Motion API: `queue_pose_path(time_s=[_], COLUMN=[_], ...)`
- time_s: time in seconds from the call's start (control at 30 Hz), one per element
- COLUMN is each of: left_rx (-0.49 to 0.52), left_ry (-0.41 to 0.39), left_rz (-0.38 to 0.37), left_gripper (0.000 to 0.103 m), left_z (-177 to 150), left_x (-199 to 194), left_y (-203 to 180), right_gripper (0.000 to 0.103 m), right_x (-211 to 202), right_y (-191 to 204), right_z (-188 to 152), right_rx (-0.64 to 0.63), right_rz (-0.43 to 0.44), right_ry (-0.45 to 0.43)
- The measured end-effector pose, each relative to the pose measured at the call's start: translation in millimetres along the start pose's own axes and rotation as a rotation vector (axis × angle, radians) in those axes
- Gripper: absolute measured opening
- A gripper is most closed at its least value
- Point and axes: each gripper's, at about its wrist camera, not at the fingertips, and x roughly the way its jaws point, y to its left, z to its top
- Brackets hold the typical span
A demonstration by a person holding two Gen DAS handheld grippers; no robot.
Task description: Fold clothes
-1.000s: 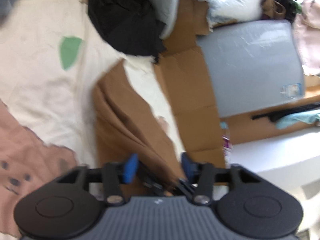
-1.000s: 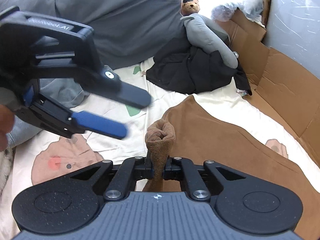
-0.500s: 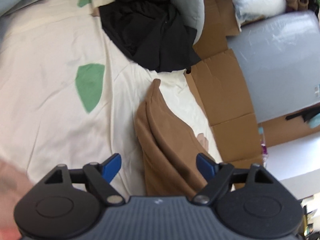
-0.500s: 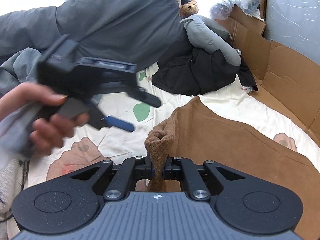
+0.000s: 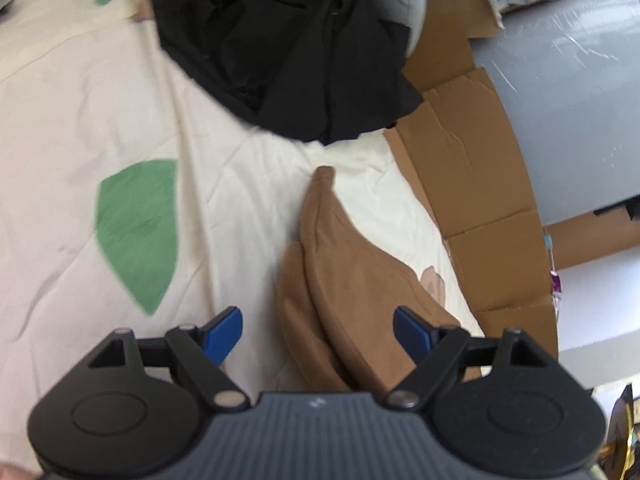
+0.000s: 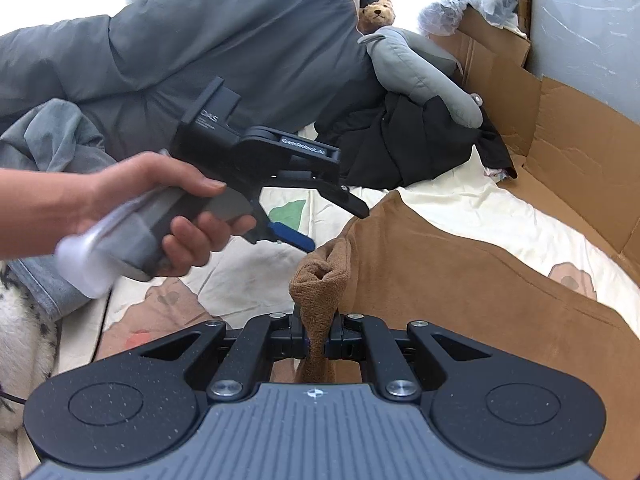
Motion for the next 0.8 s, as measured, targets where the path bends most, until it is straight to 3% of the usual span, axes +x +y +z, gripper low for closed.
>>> queue_pose_path(time_s=[0.2, 0.3, 0.37, 0.4, 0.47, 0.63, 0.8], left_rx=[-0.006, -0.012, -0.019, -0.027, -0.033, 0.026, 0.051], left_ry=[0.021, 0.055, 0.076, 0.082, 0.090, 0.070, 0.032], left_rz=[-0.029, -0.007, -0.003, -0.019, -0.044, -0.039, -0.097], left_gripper=[0.079, 0.072, 0.051, 0.045, 0.024, 0.015, 0.013], left_z=[10.0, 11.4, 11.4, 10.6, 8.9, 5.5, 3.0], left_x=[20.6, 30.9, 36.2, 36.8, 37.1, 32.5, 26.7], left_y=[4.6, 6.2, 7.2, 7.9, 7.7, -10.3, -42.4], right_gripper=[0.005, 0.005, 0.005, 0.005, 0.005, 0.005, 0.005], right_x=[-2.7, -6.8, -11.2, -12.8, -14.4, -23.0, -38.5], right_y=[-1.7, -1.0, -2.0, -4.9, -13.1, -30.0, -46.4], right_z=[2.4, 2.2, 1.6, 0.7, -2.0, -8.4, -12.6], right_rx=[0.010, -0.025, -0.044, -0.030, 0.029, 0.101, 0.136], right_rz=[0.010, 0.025, 0.026, 0.028, 0.031, 0.068, 0.087], right_ry=[0.006, 0.018, 0.012, 0.003, -0.016, -0.033, -0.061])
